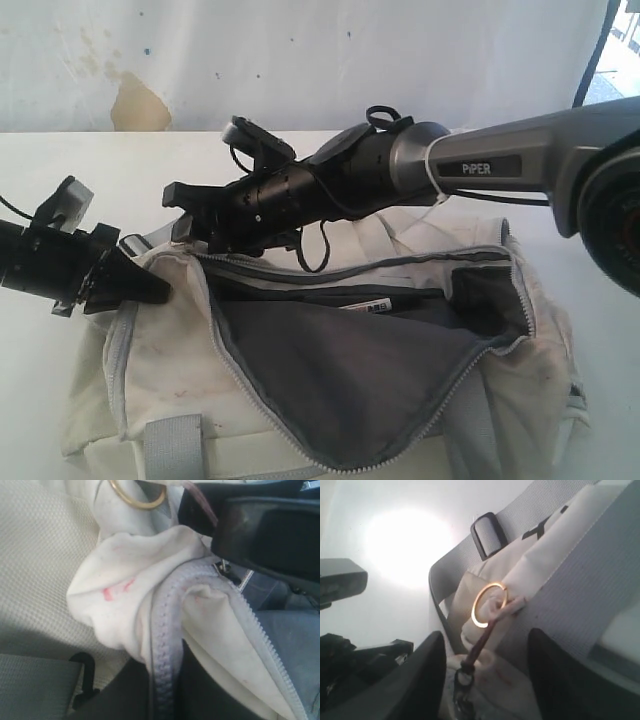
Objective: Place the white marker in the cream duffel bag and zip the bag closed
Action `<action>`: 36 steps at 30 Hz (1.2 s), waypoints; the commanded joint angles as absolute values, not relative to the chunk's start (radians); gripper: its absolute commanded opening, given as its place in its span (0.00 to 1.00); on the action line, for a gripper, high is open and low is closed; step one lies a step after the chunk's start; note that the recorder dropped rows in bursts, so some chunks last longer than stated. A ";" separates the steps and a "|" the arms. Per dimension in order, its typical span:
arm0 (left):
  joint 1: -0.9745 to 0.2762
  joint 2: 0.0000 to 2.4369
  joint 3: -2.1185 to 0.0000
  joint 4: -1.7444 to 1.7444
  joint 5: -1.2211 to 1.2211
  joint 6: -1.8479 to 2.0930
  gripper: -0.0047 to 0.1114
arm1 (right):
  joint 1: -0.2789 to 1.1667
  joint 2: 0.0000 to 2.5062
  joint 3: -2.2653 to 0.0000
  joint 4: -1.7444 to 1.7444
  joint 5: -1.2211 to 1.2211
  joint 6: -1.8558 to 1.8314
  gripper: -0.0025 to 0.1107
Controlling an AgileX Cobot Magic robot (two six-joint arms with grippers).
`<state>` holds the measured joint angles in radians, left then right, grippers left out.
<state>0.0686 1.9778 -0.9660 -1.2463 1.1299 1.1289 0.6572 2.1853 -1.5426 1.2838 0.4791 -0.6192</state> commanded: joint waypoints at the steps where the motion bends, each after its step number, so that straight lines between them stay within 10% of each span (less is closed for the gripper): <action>1: 0.069 1.978 -0.968 -1.260 1.166 1.149 0.04 | 0.671 2.195 -1.574 1.290 0.463 -0.635 0.44; 9: 0.069 1.978 -0.968 -1.262 1.168 1.165 0.04 | 0.691 2.224 -1.584 1.288 0.429 -0.650 0.41; 14: 0.069 1.978 -0.968 -1.255 1.144 1.167 0.04 | 0.686 2.223 -1.584 1.274 0.453 -0.650 0.03; 36: 0.180 1.978 -0.968 -1.304 1.173 1.091 0.04 | 0.425 2.058 -1.584 0.576 0.789 -0.273 0.02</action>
